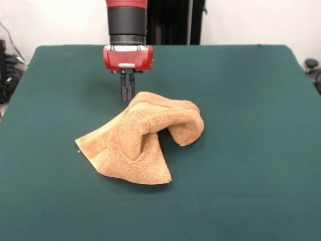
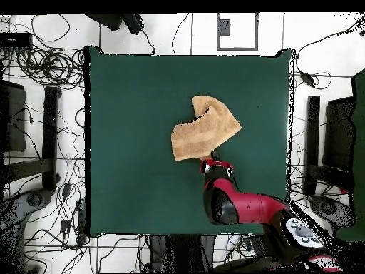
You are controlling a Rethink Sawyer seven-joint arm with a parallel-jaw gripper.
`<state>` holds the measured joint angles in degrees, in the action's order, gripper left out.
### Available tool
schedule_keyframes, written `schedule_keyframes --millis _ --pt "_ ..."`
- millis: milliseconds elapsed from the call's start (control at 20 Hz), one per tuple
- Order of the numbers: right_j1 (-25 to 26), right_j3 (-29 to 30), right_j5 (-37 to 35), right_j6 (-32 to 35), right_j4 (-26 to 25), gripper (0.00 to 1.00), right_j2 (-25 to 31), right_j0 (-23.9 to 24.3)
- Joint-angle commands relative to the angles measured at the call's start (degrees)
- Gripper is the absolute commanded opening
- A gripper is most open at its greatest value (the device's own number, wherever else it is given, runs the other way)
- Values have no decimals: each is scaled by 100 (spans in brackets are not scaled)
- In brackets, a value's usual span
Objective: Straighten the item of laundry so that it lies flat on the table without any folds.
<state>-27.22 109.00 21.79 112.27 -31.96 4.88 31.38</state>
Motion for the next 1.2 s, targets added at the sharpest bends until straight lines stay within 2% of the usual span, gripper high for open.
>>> schedule_keyframes --millis 50,200,350,600,700,750,850,1050,1100,1200 --pt "444 -159 706 1142 -1 0 998 -127" --pt "459 -53 934 1268 227 0 995 -205" --pt "222 125 851 1293 390 0 938 -286" --pt "15 295 676 1291 360 0 1048 -182" --pt "-306 385 1006 1013 649 0 419 -673" --pt "-473 466 1450 713 1086 0 -268 -1194" --pt "-491 542 1940 443 1555 0 -868 -1637" --pt "-447 633 2164 731 1768 0 -1017 -1698" --pt "-441 623 2153 827 1773 100 -1073 -1746" --pt "-447 643 2151 859 1873 100 -1110 -1799"
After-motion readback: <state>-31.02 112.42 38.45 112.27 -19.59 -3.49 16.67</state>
